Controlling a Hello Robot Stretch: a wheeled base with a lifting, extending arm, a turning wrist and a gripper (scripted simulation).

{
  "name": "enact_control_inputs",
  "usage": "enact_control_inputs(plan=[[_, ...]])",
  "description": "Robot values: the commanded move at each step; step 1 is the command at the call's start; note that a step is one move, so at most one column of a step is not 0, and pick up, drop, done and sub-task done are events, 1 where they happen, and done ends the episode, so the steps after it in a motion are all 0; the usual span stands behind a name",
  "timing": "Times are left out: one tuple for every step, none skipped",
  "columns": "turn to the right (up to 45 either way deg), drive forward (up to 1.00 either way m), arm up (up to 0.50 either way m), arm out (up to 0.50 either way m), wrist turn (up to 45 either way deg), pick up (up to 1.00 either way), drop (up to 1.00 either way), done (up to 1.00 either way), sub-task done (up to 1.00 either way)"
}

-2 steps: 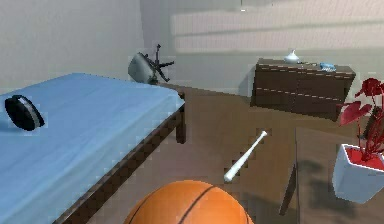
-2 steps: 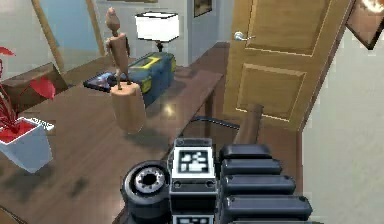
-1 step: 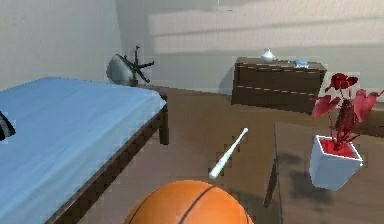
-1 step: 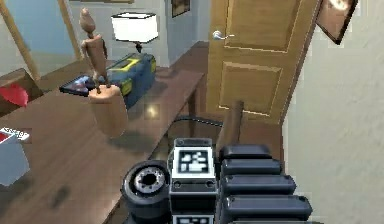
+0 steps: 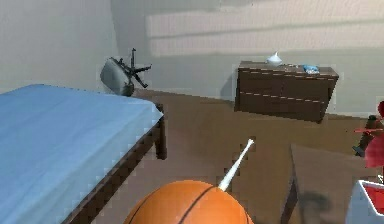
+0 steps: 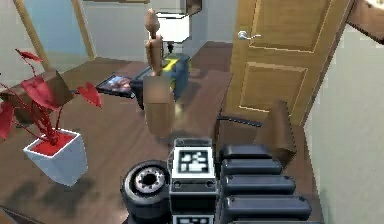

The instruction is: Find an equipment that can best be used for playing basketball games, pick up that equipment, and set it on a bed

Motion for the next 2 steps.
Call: enact_control_inputs(plan=[[-6.0,0.0,0.0,0.0,0.0,0.0,0.0,0.0,0.0],[0.0,1.0,0.0,0.0,0.0,0.0,0.0,0.0,0.0]])
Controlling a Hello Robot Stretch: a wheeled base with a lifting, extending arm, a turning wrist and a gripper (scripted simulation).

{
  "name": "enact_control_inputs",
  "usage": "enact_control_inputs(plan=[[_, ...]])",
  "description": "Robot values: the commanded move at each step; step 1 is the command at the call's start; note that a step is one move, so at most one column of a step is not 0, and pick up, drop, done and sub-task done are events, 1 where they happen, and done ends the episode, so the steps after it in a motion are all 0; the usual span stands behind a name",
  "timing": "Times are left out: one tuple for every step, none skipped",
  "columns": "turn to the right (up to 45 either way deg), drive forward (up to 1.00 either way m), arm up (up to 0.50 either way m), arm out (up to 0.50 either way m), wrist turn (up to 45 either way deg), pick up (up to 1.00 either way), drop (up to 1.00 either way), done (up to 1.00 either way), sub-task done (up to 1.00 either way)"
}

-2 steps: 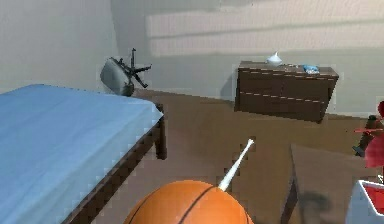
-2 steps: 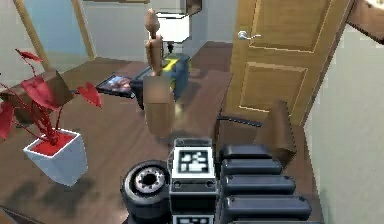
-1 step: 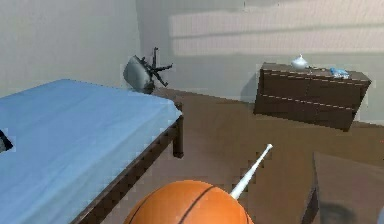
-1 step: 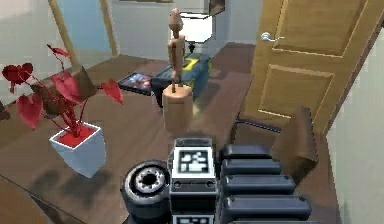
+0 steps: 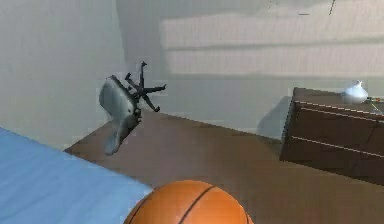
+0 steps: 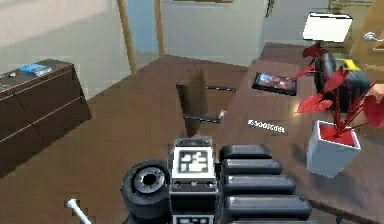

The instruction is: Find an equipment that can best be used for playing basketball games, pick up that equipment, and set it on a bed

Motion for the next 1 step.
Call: enact_control_inputs(plan=[[-15.0,0.0,0.0,0.0,0.0,0.0,0.0,0.0,0.0]])
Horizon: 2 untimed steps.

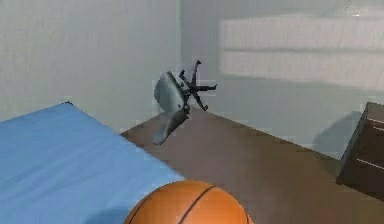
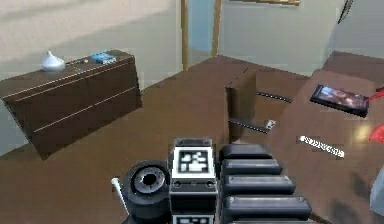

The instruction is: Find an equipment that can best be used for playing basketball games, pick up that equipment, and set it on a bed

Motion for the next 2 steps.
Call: enact_control_inputs(plan=[[0.0,0.2,0.0,0.0,0.0,0.0,0.0,0.0,0.0],[45.0,0.0,0.0,0.0,0.0,0.0,0.0,0.0,0.0]])
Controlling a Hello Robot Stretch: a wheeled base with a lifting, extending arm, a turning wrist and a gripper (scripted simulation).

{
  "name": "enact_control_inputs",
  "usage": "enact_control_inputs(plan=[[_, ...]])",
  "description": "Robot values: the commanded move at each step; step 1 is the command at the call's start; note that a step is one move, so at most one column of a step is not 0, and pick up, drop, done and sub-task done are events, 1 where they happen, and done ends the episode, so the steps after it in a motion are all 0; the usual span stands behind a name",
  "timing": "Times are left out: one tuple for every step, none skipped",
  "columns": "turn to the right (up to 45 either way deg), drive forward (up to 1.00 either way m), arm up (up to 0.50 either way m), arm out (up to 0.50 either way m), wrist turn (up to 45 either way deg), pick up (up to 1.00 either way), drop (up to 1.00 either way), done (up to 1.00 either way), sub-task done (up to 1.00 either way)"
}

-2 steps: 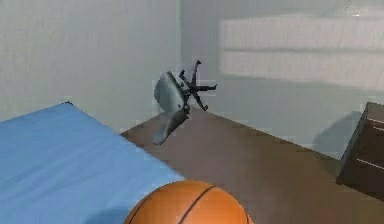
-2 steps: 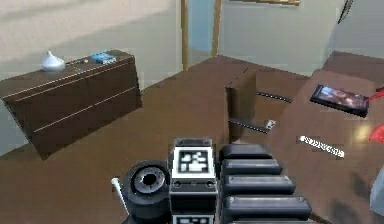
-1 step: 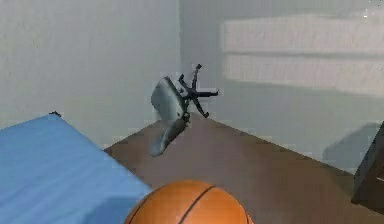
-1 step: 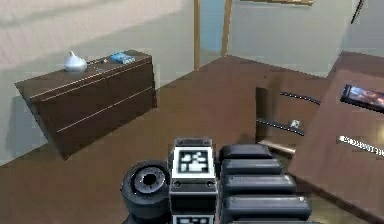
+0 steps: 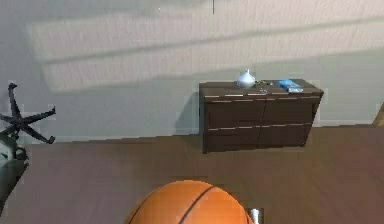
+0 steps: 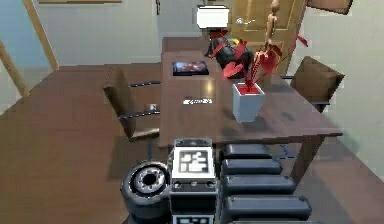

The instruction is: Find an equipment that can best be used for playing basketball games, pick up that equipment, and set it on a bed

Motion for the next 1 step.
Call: enact_control_inputs(plan=[[9.0,0.0,0.0,0.0,0.0,0.0,0.0,0.0,0.0]])
